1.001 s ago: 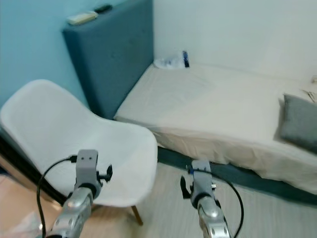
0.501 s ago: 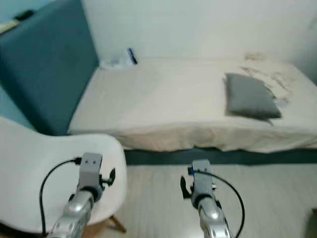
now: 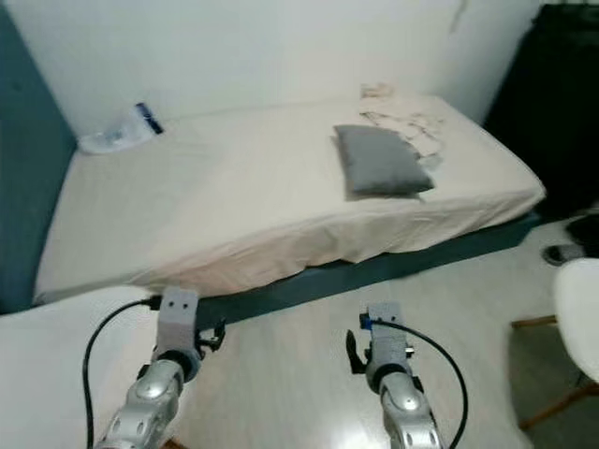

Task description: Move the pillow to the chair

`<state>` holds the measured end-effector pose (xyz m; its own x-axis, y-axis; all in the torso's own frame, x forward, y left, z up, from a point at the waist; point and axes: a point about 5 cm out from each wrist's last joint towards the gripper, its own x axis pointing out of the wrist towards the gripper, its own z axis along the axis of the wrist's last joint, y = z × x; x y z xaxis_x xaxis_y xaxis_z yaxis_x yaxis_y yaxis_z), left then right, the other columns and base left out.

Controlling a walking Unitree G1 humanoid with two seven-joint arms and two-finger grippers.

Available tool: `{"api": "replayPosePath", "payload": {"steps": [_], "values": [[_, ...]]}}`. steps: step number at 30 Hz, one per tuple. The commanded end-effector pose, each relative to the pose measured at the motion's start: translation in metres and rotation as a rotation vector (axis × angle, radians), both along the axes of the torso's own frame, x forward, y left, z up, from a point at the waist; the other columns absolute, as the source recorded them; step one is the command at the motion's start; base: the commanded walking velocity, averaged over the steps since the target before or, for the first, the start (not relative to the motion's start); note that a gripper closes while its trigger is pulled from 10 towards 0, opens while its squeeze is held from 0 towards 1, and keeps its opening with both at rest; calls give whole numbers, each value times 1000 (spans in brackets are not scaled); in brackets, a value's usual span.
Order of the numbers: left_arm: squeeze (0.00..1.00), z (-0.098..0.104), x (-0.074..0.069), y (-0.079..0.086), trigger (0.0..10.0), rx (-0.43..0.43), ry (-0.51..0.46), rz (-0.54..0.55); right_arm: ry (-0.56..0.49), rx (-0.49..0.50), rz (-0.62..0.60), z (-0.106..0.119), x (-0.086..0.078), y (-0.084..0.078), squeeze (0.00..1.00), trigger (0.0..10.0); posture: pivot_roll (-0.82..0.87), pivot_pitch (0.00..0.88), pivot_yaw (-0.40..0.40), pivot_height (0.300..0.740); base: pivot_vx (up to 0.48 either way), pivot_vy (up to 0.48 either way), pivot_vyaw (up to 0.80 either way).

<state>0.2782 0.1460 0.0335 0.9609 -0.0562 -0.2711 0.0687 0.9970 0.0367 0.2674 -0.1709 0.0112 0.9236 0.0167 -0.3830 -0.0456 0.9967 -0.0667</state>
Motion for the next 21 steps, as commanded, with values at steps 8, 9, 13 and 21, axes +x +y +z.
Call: {"api": "replayPosePath", "payload": {"steps": [8, 9, 13, 21], "values": [[0, -6, -5, 6, 10000, -2, 27, 31, 24, 16, 22, -5, -4, 8, 0, 10000, 14, 100, -9, 740, 0, 0, -800], [0, -6, -5, 6, 10000, -2, 27, 31, 25, 17, 23, -5, -4, 8, 0, 10000, 15, 100, -8, 740, 0, 0, -800], [0, -6, -6, 7, 10000, -17, 26, 35, 30, 22, 18, -7, -5, 8, 0, 10000, 16, 100, -6, 740, 0, 0, -800], [0, -4, -6, 8, 10000, -34, 17, 41, 60, 9, 43, -11, -6, 11, 0, 10000, 16, 98, -4, 740, 0, 0, -200]]}}
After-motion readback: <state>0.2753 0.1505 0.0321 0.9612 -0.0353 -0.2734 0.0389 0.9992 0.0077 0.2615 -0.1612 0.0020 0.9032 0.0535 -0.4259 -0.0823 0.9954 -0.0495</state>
